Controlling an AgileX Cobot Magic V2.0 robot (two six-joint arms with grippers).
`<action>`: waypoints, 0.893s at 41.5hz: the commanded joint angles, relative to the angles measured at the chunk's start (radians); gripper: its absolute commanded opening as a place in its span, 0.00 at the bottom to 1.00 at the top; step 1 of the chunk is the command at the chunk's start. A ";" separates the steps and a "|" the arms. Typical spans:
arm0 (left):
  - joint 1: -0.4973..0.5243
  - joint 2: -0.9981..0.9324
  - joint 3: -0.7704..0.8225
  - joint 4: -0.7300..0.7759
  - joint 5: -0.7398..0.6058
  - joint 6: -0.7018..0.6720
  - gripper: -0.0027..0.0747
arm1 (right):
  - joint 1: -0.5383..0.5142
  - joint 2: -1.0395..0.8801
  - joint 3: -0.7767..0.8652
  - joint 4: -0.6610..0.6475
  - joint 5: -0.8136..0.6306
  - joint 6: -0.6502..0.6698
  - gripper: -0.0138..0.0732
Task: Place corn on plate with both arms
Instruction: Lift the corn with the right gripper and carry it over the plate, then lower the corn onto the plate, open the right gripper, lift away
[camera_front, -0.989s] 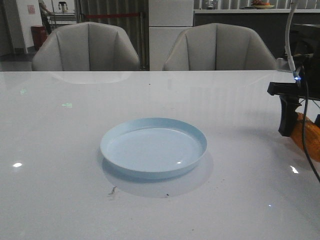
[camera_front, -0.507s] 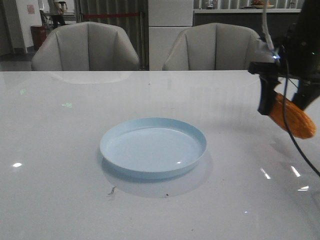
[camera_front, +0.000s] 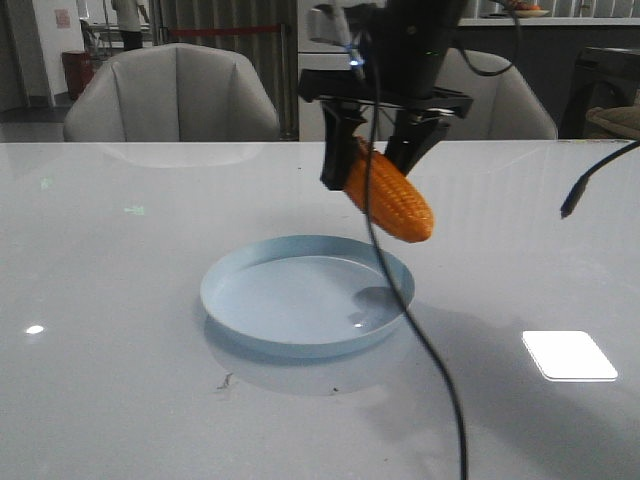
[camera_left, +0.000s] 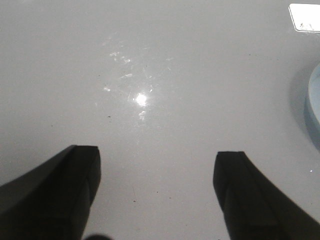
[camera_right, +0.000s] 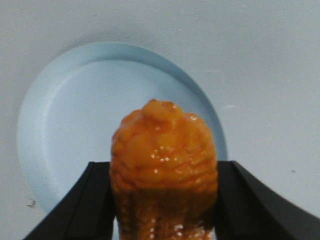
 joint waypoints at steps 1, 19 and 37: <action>0.001 -0.009 -0.030 -0.008 -0.073 -0.002 0.71 | 0.040 -0.051 -0.033 0.017 -0.051 -0.013 0.23; 0.001 -0.009 -0.030 -0.008 -0.073 -0.002 0.71 | 0.073 0.089 -0.035 0.056 0.003 -0.013 0.58; 0.001 -0.009 -0.030 -0.008 -0.073 -0.002 0.71 | 0.073 0.092 -0.078 0.066 0.022 -0.013 0.78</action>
